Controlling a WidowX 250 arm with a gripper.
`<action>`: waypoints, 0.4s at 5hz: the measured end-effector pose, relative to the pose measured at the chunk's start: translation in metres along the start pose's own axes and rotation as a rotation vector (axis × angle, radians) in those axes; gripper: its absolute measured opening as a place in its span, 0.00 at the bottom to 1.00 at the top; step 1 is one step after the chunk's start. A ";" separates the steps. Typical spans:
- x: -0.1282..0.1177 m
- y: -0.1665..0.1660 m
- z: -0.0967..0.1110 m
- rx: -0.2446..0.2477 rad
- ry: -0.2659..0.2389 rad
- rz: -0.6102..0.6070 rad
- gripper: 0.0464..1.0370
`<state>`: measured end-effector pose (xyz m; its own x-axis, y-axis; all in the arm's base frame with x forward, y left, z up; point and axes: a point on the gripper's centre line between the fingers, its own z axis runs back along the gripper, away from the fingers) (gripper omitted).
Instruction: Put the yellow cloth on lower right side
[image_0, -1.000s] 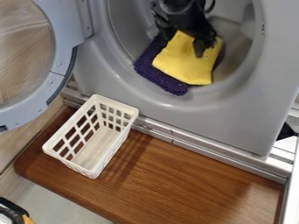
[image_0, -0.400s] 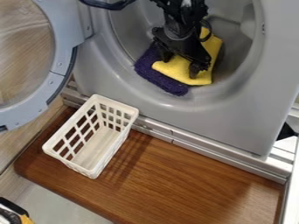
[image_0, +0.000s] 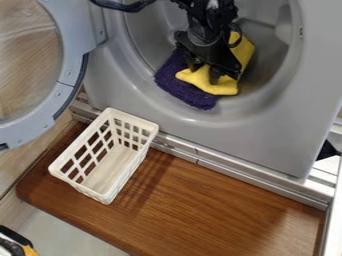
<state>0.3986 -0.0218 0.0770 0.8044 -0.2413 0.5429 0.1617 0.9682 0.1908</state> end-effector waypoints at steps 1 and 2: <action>0.006 0.000 0.017 -0.016 -0.049 0.019 0.14; 0.007 -0.003 0.039 -0.042 -0.098 0.038 0.07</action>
<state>0.3816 -0.0284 0.1118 0.7509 -0.2077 0.6269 0.1576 0.9782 0.1353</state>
